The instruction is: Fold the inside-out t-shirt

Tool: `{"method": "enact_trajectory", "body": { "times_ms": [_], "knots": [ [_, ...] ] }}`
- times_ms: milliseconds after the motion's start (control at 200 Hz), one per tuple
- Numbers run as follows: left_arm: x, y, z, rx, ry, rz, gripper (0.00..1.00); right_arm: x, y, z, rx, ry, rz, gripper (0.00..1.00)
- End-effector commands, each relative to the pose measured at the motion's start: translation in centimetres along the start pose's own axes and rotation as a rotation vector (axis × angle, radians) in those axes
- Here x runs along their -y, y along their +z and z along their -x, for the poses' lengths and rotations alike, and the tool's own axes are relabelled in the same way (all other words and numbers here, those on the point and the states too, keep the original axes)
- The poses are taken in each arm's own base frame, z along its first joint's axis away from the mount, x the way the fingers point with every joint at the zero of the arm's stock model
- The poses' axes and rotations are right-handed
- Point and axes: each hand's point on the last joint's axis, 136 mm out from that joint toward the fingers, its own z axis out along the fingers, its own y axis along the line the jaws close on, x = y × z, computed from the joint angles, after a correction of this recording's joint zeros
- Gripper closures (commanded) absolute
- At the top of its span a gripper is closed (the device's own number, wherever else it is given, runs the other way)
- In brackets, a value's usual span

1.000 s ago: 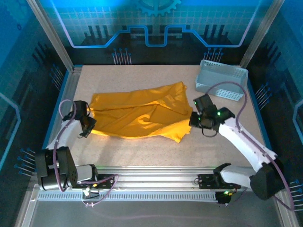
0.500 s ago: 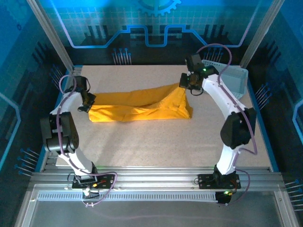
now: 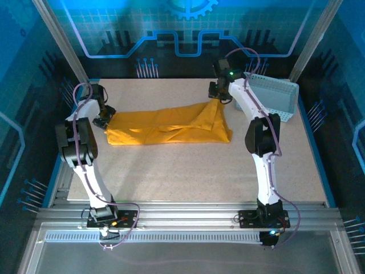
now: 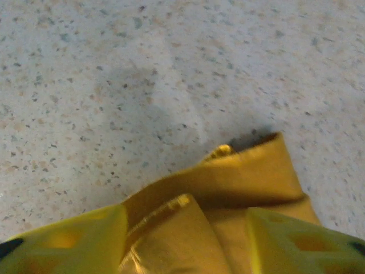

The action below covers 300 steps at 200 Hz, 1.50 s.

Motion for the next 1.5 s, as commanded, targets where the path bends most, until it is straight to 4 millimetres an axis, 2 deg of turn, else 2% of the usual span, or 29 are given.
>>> {"method": "enact_trajectory", "body": {
  "times_ms": [0, 50, 65, 155, 250, 275, 395, 475, 535, 630, 725, 850, 930, 1036, 1231, 1326, 1341, 1386, 1496],
  "knots": [
    [-0.9, -1.3, 0.5, -0.001, 0.018, 0.031, 0.33, 2.1, 0.3, -0.5, -0.04, 0.0, -0.07, 0.55],
    [-1.0, -2.4, 0.9, 0.027, 0.033, 0.031, 0.32, 2.5, 0.2, -0.8, -0.042, -0.007, -0.085, 0.54],
    [-1.0, -2.7, 1.0, 0.034, 0.037, 0.028, 0.32, 2.4, -0.8, -0.5, -0.024, -0.01, -0.078, 0.53],
    [-0.8, -4.4, 0.6, 0.054, 0.082, 0.002, 0.3, 2.3, -1.8, -1.6, -0.027, -0.02, -0.049, 0.5],
    [-0.6, -5.8, -1.6, 0.052, 0.143, -0.04, 0.29, 1.5, -2.9, -4.0, -0.044, -0.024, 0.014, 0.5],
    [-0.4, -6.0, -2.3, 0.046, 0.158, -0.064, 0.29, 1.5, -2.8, -5.1, -0.059, -0.022, 0.018, 0.49],
    [0.2, -5.5, -6.6, -0.02, 0.25, -0.133, 0.3, 3.0, -3.1, -8.0, -0.073, 0.004, 0.017, 0.44],
    [1.0, -4.1, -9.0, -0.091, 0.294, -0.173, 0.3, 3.5, -2.3, -9.2, -0.077, 0.007, 0.047, 0.41],
    [1.4, -2.8, -10.0, -0.139, 0.315, -0.199, 0.3, 3.5, -1.5, -9.8, -0.093, -0.02, 0.057, 0.37],
    [0.8, -0.9, -9.8, -0.146, 0.331, -0.146, 0.29, 3.4, 0.1, -10.3, -0.118, -0.064, 0.056, 0.29],
    [-1.0, 0.9, -9.0, -0.161, 0.292, -0.077, 0.28, 3.3, 1.6, -10.4, -0.144, -0.088, 0.045, 0.23],
    [-2.9, 2.0, -8.3, -0.188, 0.216, -0.07, 0.25, 3.6, 3.5, -10.0, -0.165, -0.103, 0.011, 0.2],
    [-3.5, 2.2, -8.4, -0.193, 0.219, -0.053, 0.23, 4.1, 4.6, -9.6, -0.178, -0.106, -0.034, 0.19],
    [-3.8, 2.1, -8.6, -0.194, 0.216, -0.057, 0.22, 3.7, 5.7, -9.1, -0.198, -0.109, -0.036, 0.17],
    [-3.7, 2.0, -8.7, -0.198, 0.214, -0.067, 0.21, 2.8, 7.5, -10.4, -0.263, -0.088, -0.026, 0.16],
    [-3.9, 1.9, -8.7, -0.194, 0.211, -0.062, 0.21, 3.5, 7.3, -10.6, -0.274, -0.053, -0.072, 0.16],
    [-4.0, 1.9, -8.7, -0.191, 0.21, -0.06, 0.21, 3.9, 8.1, -11.2, -0.293, -0.048, -0.09, 0.16],
    [-4.3, 1.8, -8.6, -0.184, 0.209, -0.052, 0.21, 4.3, 8.3, -11.5, -0.303, -0.041, -0.115, 0.17],
    [-4.9, 1.9, -8.4, -0.174, 0.192, -0.043, 0.2, 3.8, 8.7, -12.1, -0.333, -0.049, -0.11, 0.2]
  ]
}}
